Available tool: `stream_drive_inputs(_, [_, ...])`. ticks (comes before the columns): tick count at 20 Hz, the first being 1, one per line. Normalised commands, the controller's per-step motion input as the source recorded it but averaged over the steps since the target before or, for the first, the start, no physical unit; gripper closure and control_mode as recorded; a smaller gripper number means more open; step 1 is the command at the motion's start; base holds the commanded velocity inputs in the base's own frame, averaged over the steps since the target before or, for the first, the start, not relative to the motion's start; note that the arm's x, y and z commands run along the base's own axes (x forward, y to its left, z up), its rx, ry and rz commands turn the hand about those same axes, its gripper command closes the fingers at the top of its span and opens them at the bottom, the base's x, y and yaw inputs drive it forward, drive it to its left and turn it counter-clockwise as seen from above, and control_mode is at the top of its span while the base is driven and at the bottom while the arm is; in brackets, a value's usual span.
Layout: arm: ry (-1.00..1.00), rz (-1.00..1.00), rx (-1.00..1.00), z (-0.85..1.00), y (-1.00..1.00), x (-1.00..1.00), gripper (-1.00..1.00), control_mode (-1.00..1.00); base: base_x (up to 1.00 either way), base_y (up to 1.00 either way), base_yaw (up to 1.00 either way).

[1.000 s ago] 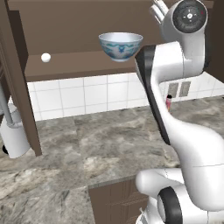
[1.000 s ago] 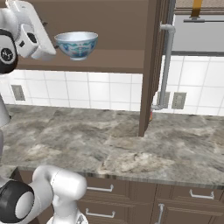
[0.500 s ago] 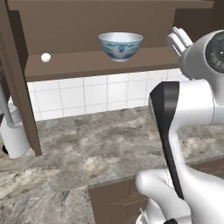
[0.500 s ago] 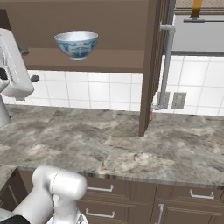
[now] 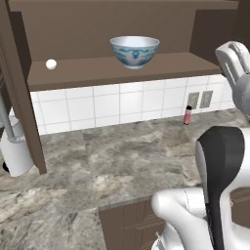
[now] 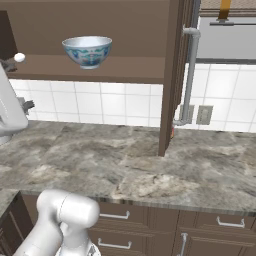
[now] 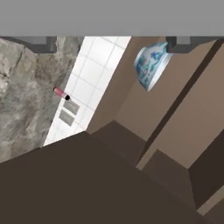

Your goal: Pick the mug and place it in the sink. Pick the bowl and place it in the open cabinet and then close the cabinet.

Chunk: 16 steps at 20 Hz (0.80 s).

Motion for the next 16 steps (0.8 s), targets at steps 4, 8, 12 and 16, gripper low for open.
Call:
stream_drive_inputs(4, [0.08, 0.01, 0.09, 0.08, 0.0, -0.76, -1.0, -1.0, 0.0, 0.0, 0.0])
stream_drive_inputs(8, [0.19, 0.04, 0.12, -0.05, 0.0, -0.61, -1.0, -1.0, 0.0, 0.0, 0.0])
stream_drive_inputs(12, [0.01, 0.06, 0.02, -0.06, 0.0, -0.44, -1.0, -1.0, 0.0, 0.0, 0.0])
stream_drive_inputs(16, [0.0, 0.03, 0.0, -0.12, 0.01, -0.51, -1.0, -1.0, 0.0, 0.0, 0.0])
